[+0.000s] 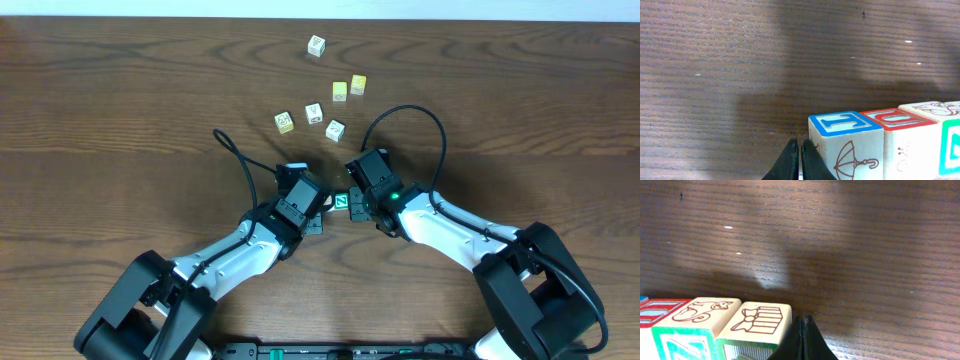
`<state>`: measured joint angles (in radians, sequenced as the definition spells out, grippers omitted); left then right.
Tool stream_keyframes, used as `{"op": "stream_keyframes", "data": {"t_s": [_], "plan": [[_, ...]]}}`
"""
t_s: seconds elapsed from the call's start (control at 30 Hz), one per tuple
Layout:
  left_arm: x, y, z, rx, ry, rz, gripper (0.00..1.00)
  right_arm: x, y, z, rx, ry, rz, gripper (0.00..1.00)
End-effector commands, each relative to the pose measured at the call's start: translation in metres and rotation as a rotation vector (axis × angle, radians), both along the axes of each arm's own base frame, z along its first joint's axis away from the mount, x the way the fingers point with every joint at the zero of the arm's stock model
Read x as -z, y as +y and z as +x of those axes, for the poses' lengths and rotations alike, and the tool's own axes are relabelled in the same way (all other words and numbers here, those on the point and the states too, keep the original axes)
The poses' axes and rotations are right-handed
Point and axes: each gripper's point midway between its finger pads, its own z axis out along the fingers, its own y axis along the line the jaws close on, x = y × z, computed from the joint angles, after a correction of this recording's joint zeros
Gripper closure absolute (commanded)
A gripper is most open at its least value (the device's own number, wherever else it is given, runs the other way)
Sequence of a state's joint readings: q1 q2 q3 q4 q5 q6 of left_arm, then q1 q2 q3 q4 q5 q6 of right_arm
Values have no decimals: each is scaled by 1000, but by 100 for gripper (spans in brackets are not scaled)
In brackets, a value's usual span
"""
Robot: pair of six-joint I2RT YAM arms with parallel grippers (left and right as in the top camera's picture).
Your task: Lift 4 blocks
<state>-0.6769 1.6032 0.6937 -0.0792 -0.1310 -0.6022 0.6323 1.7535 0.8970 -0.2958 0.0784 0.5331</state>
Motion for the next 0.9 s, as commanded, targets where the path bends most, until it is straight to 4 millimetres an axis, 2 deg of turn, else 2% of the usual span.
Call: {"op": "stream_keyframes", "data": {"t_s": [0.0, 0.87], "plan": [[-41, -96, -28, 272, 42, -305, 93, -31, 92, -45, -255, 157, 362, 99], [-37, -88, -20, 239, 43, -298, 93, -30, 92, -48, -257, 170, 361, 99]]}}
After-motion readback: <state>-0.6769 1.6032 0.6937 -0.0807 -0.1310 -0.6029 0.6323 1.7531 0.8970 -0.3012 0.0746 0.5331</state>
